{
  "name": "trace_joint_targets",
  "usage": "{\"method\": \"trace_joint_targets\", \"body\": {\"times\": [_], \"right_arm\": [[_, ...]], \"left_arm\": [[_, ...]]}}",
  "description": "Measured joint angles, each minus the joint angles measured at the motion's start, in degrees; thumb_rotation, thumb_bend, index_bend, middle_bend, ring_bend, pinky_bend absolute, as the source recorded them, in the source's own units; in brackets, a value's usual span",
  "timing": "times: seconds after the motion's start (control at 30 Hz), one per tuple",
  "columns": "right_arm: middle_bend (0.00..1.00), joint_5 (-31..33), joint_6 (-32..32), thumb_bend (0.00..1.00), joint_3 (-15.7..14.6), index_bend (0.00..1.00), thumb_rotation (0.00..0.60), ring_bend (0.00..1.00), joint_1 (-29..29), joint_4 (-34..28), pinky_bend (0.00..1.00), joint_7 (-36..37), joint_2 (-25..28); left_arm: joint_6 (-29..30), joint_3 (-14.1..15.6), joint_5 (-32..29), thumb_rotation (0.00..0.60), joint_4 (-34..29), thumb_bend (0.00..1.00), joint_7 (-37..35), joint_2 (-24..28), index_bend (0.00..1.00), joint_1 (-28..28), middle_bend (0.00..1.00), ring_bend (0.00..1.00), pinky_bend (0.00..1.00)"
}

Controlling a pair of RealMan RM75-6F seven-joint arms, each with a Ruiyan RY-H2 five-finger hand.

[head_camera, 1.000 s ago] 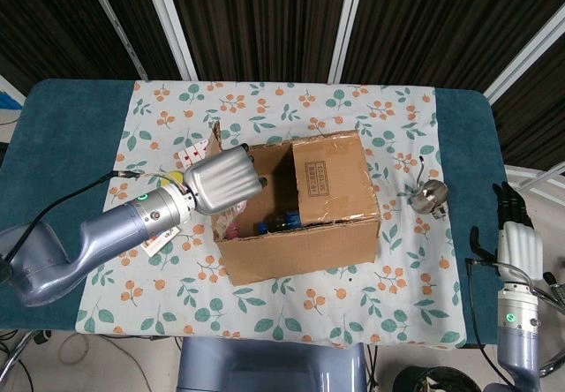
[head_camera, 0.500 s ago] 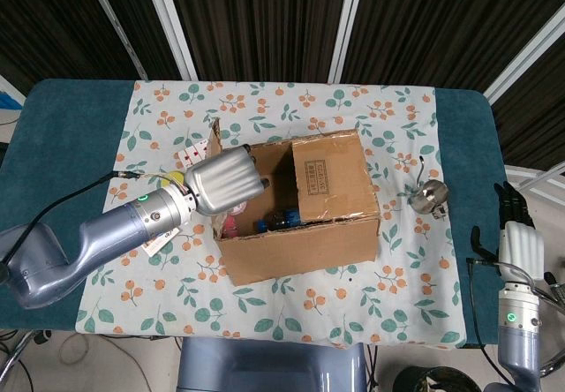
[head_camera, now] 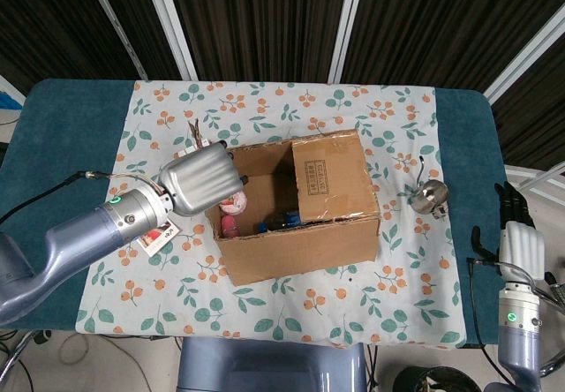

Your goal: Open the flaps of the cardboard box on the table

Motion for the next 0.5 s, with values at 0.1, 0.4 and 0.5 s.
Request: {"method": "trace_joint_targets", "body": {"times": [0.1, 0.4, 0.5], "right_arm": [[0.00, -0.1, -0.1, 0.54, -0.1, 0.00, 0.600, 0.00, 0.0, -0.2, 0.23, -0.1, 0.0], [0.00, -0.4, -0.1, 0.54, -0.2, 0.00, 0.600, 0.00, -0.1, -0.6, 0.23, -0.5, -0.1], [0.00, -0.5, 0.1, 0.54, -0.2, 0.00, 0.600, 0.00, -0.1, -0.8, 0.23, -0.7, -0.1]], "left_arm": [[1.2, 0.2, -0.1, 0.600, -2.1, 1.00, -0.1, 3.3, 0.42, 2.3, 0.65, 0.47, 0.49], [5.0, 2.6, 0.6, 0.600, -4.9, 1.00, -0.6, 7.7, 0.41, 10.6, 0.64, 0.47, 0.49], [6.2, 3.7, 1.0, 0.600, -4.7, 1.00, -0.8, 7.5, 0.41, 13.6, 0.64, 0.47, 0.49]]}}
